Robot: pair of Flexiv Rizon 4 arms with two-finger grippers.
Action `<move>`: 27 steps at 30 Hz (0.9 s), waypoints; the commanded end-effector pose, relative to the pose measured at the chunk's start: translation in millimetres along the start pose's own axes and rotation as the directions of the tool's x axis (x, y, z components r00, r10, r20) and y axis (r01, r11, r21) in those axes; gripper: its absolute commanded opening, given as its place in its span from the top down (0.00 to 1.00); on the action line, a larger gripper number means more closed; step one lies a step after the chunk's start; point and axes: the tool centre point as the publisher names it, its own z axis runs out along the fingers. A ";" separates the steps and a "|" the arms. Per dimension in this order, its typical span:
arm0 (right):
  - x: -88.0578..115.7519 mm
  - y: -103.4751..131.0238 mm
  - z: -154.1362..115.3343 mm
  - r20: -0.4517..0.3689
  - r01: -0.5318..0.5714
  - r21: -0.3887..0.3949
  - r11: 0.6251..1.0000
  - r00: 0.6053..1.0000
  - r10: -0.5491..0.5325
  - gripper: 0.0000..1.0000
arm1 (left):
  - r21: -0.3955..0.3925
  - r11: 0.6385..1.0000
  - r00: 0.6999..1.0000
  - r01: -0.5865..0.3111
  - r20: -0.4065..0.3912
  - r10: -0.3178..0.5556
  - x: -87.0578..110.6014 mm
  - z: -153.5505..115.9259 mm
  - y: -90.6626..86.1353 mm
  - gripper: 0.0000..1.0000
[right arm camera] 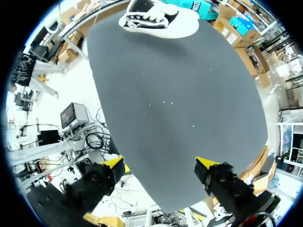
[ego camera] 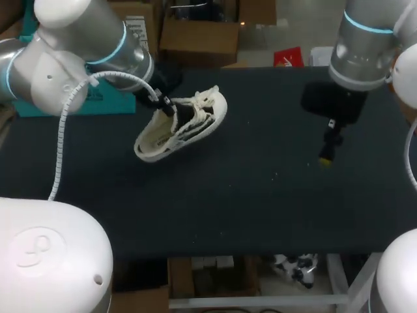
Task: Open the shoe tongue, take the insole out of the shoe, put the insole back into the shoe, and pack the shoe into the shoebox
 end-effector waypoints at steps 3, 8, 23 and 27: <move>-1.7 4.0 -3.0 -0.010 0.000 0.031 1.000 1.000 0.001 0.00 | 0.096 0.985 0.990 -0.144 0.013 0.143 -81.3 -58.2 -8.1 1.00; -1.7 4.0 -3.0 -0.010 0.000 0.031 1.000 1.000 0.001 0.00 | 0.107 0.966 0.971 -0.237 0.044 0.233 -154.2 -86.0 -9.8 1.00; -1.7 4.0 -3.0 -0.010 0.000 0.031 1.000 1.000 0.001 0.00 | 0.108 0.949 0.953 -0.298 0.085 0.289 -335.8 -131.0 31.6 1.00; -1.7 4.0 -3.0 -0.010 0.000 0.031 1.000 1.000 0.001 0.00 | 0.088 0.955 0.957 -0.284 0.083 0.277 -371.0 -125.9 41.5 1.00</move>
